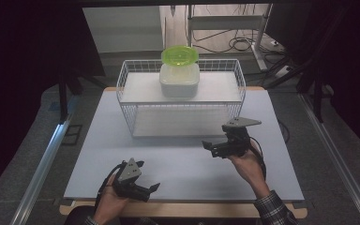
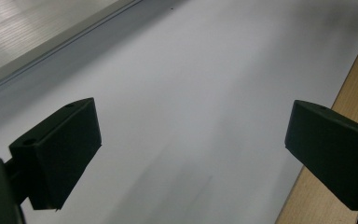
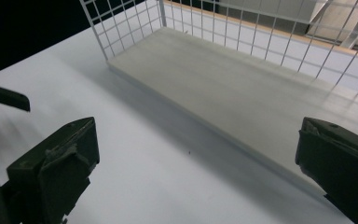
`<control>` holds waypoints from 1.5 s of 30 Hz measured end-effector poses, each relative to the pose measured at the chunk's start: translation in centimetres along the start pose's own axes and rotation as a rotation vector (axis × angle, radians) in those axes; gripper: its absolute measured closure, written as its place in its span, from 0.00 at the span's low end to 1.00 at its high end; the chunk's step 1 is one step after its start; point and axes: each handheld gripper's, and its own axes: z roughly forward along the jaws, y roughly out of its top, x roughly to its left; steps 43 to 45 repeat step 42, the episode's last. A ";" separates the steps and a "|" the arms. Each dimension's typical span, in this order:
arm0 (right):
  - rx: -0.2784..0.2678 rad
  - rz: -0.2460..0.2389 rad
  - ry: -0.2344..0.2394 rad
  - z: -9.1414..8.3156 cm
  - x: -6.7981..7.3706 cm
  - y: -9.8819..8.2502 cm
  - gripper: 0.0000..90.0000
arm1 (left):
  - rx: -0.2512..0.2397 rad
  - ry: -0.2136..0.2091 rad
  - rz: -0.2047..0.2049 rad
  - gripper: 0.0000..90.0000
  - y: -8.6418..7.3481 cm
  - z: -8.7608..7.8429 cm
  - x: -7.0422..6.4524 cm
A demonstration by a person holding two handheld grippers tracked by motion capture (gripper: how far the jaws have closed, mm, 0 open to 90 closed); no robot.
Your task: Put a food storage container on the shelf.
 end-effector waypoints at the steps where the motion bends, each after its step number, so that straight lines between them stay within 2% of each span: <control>1: 0.002 0.000 0.000 0.0 0.0 -0.3 0.00 | 0.002 0.001 0.001 0.03 0.0 0.0 0.0; 10: 0.031 0.010 -0.026 -0.1 0.2 -3.0 0.00 | 0.013 0.003 0.001 0.03 0.0 0.1 -0.1; 21: 0.084 0.001 -0.052 -0.5 0.5 -6.4 0.00 | 0.028 0.006 0.006 0.03 0.1 0.2 -0.2; 28: 0.117 0.002 -0.051 -0.5 0.9 -7.8 0.00 | 0.046 0.022 0.022 0.03 0.0 0.4 -0.3; 35: 0.166 0.008 -0.053 -0.1 1.0 -9.1 0.00 | 0.054 0.027 0.021 0.03 0.0 0.4 -0.3; 45: 0.190 -0.010 -0.064 0.3 1.1 -9.4 0.00 | 0.066 0.036 0.013 0.03 0.0 0.5 -0.2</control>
